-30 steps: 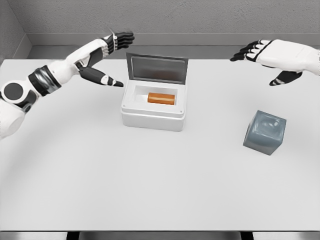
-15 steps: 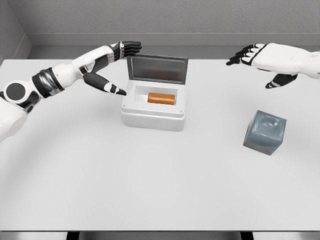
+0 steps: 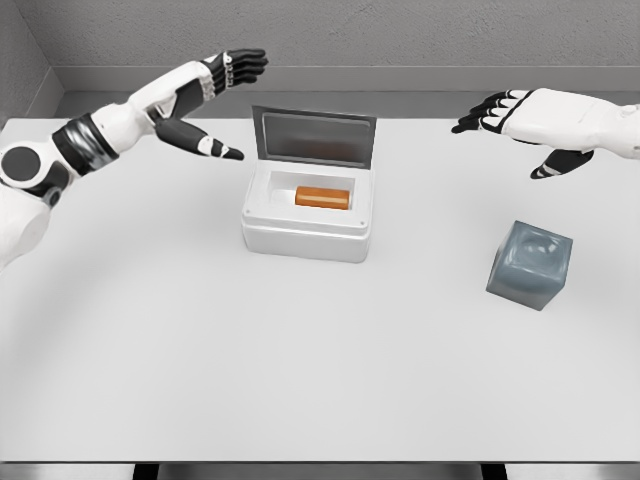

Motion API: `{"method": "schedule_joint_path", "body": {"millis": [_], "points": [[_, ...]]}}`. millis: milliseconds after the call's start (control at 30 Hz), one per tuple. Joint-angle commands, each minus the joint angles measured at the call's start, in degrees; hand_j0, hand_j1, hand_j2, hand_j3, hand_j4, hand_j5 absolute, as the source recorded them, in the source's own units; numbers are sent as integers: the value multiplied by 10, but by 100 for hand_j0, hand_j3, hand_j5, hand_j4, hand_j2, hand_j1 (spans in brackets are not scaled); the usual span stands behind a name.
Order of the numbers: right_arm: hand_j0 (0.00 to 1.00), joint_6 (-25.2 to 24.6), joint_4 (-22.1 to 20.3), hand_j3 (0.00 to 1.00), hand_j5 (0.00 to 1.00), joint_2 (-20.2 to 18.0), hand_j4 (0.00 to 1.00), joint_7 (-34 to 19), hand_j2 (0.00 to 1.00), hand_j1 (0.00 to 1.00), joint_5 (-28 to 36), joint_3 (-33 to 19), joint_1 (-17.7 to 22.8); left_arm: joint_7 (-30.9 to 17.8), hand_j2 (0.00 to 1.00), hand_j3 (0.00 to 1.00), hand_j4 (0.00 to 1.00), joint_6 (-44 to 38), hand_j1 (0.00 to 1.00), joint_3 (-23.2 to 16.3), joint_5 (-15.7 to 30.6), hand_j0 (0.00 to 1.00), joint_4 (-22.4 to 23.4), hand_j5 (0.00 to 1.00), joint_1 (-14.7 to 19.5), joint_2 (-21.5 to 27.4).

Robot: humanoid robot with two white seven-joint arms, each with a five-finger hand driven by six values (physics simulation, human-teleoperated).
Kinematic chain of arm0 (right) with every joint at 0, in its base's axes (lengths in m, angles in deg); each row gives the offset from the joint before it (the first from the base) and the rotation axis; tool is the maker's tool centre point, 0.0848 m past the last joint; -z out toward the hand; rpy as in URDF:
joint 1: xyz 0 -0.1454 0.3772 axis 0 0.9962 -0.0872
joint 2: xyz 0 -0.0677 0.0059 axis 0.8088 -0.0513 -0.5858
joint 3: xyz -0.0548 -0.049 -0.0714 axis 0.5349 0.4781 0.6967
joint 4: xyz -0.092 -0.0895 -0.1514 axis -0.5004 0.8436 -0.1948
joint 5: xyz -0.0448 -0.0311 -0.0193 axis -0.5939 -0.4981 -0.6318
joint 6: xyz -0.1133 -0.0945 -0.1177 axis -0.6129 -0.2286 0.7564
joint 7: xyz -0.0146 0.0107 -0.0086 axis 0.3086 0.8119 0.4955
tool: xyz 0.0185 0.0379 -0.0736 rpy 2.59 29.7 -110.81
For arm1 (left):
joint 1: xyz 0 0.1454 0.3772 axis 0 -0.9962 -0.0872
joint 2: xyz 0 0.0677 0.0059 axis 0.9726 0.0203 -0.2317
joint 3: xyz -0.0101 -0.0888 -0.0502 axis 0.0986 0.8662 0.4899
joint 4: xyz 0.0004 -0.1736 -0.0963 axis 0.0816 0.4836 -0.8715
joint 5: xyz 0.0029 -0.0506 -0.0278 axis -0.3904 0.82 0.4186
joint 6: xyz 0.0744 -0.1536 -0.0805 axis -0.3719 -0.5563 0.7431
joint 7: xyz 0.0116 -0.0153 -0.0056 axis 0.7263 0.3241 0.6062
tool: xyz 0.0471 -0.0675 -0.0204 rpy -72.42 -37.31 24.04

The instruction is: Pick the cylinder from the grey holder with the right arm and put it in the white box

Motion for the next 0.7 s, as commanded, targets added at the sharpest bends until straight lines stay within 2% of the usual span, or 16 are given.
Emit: {"method": "schedule_joint_path", "body": {"millis": [0,33,200,667], "points": [[100,-2,0,100,100,0,100,0,100,100,3,0,0,-10,100,100,100,-9,100,12,-18,100,42,100,0,-32],[100,-2,0,100,100,1,100,0,100,100,3,0,0,-10,100,100,100,-9,100,12,-28,100,56,100,-1,-44],[100,-2,0,100,100,3,100,0,100,100,3,0,1,-12,100,100,100,-4,100,12,-31,100,67,100,-3,-44],[100,-2,-1,100,100,3,100,0,100,100,3,4,1,-12,100,100,100,-2,100,14,-41,100,68,100,-6,-44]]}}
